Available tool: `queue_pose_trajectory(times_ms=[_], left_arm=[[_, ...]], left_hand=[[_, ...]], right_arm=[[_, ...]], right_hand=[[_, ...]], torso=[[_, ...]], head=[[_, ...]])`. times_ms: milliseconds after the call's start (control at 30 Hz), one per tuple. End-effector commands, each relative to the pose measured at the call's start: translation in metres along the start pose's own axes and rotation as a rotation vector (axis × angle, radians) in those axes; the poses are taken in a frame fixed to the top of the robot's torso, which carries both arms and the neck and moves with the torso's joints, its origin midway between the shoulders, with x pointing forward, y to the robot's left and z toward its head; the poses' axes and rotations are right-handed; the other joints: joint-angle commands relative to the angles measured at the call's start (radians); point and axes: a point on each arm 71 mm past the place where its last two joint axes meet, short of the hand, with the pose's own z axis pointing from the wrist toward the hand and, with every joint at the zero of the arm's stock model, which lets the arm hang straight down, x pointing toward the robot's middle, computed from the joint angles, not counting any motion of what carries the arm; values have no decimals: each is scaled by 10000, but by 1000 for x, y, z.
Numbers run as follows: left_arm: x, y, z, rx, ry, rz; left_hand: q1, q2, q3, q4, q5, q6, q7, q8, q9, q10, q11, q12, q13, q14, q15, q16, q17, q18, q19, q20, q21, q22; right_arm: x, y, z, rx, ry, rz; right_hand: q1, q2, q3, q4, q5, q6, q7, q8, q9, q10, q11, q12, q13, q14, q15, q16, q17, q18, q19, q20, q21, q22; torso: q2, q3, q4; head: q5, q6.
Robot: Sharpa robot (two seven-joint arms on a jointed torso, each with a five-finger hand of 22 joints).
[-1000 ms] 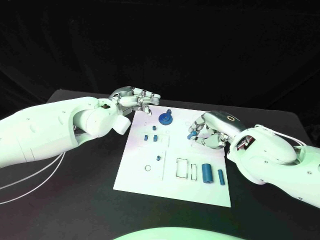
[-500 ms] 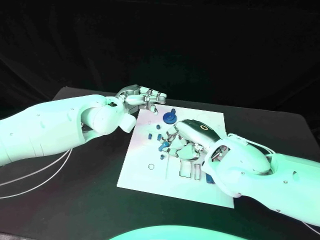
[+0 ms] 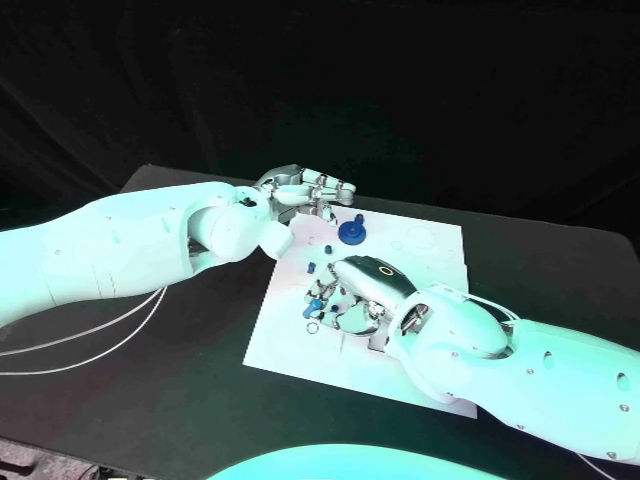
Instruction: Assemble the parts on the task board
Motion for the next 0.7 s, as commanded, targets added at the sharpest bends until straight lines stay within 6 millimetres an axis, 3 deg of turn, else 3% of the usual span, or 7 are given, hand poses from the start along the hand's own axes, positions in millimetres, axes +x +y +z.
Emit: queue_pose_trajectory(times_ms=[33,367,700], left_arm=[[3,-1,1,89,161,-90],[4,-1,2,60,203,-95],[5,-1,2,50,223,-96]], left_hand=[[-72,61,-76,-10,3,-50,-25,-47,-13,-84,-2,43,15,-41,13,-38,-9,130,28,53,-34,-16],[-75,70,-91,-5,2,-45,-28,-40,-12,-80,-4,55,19,-42,13,-36,-12,130,33,54,-44,-23],[-75,70,-91,-5,2,-45,-28,-40,-12,-80,-4,55,19,-42,13,-36,-12,130,33,54,-44,-23]], right_arm=[[5,0,2,-188,383,-197],[14,-6,5,158,1042,-570],[18,-7,6,262,1258,-668]], right_hand=[[-87,26,-27,30,66,-29,45,33,18,14,28,-55,5,407,-21,61,17,-70,91,1,7,1538],[-114,26,-36,43,76,-52,59,17,21,-4,42,-73,5,402,-12,45,-11,-64,75,5,-29,1526],[-116,35,-33,45,82,-56,60,14,24,-6,44,-79,6,402,-9,47,-8,-65,78,7,-22,1530]], torso=[[17,10,-3],[13,7,-35],[10,12,-13]], head=[[55,-37],[114,-113],[110,-144]])
